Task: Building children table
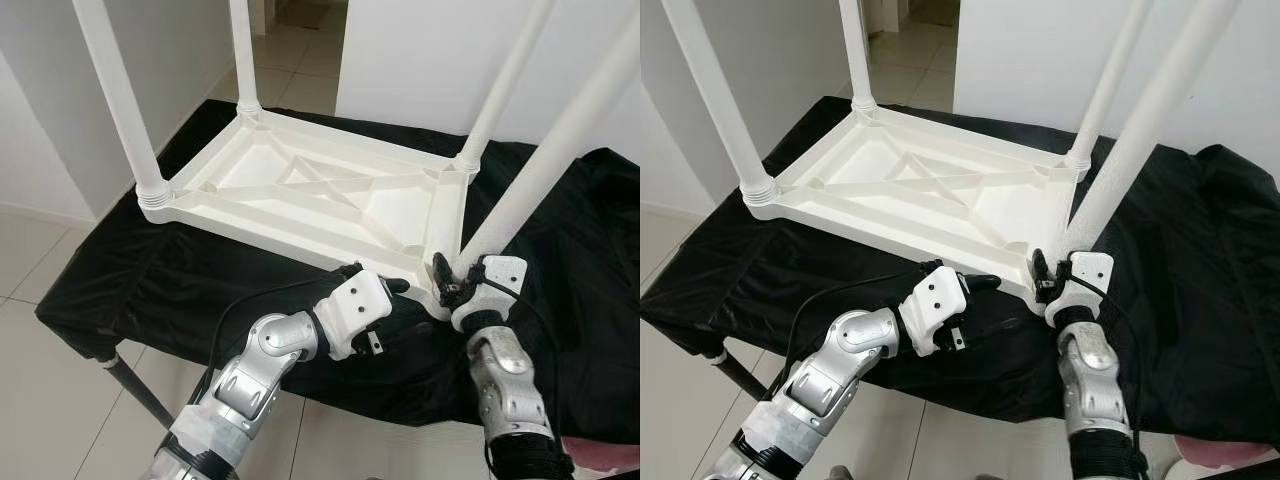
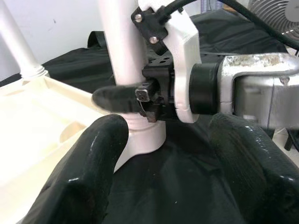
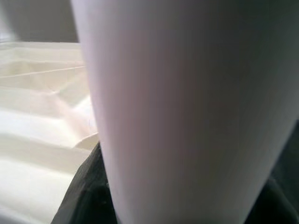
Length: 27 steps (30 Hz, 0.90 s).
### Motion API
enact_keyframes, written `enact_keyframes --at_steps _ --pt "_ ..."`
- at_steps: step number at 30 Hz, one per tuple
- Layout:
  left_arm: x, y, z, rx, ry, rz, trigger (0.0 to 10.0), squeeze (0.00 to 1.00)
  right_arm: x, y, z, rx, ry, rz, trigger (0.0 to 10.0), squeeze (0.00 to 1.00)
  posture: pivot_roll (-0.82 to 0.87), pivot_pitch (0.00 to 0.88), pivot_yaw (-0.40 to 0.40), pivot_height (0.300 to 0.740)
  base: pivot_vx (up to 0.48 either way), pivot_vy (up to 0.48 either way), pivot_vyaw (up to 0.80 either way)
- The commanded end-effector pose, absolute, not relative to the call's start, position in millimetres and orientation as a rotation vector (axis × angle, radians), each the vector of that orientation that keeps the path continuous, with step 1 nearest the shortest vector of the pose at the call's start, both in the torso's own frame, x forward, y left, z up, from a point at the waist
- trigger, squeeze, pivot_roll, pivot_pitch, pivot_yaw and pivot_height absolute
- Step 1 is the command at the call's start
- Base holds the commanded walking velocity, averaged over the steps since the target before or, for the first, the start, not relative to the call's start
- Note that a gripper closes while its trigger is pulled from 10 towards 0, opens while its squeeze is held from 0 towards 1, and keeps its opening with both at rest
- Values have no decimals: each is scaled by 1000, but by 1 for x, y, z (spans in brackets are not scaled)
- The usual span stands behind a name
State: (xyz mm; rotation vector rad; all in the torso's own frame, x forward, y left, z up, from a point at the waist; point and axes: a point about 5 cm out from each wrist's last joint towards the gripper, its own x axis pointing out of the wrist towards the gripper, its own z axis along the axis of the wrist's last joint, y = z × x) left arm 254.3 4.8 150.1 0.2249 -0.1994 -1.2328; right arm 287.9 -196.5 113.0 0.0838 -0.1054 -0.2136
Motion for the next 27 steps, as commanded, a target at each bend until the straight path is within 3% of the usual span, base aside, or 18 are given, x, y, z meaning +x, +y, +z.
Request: enact_keyframes --at_steps 1,6,10,17,18,27 --pt "255 3 147 224 -184 -1218 10000 0 282 -208 103 161 -56 -419 10000 0 -83 0 -43 740 0 0 0" --pt "254 2 147 222 -184 -1218 10000 0 279 -197 97 208 -22 -529 10000 0 -79 0 -46 740 0 0 0" --pt "254 3 147 216 -183 -1211 10000 0 280 -175 97 234 -14 -461 10000 0 -67 0 -53 740 0 0 0" --pt "256 0 150 209 -191 -1200 10000 0 280 -177 103 238 -61 -420 10000 0 -63 0 -56 740 0 0 0" --pt "257 0 150 206 -193 -1196 10000 0 280 -176 104 244 -73 -409 10000 1000 -63 0 -54 740 0 0 0" --pt "259 0 150 167 -156 -1183 10000 0 278 -179 106 256 -92 -392 10000 1000 -65 0 -55 740 0 0 0"
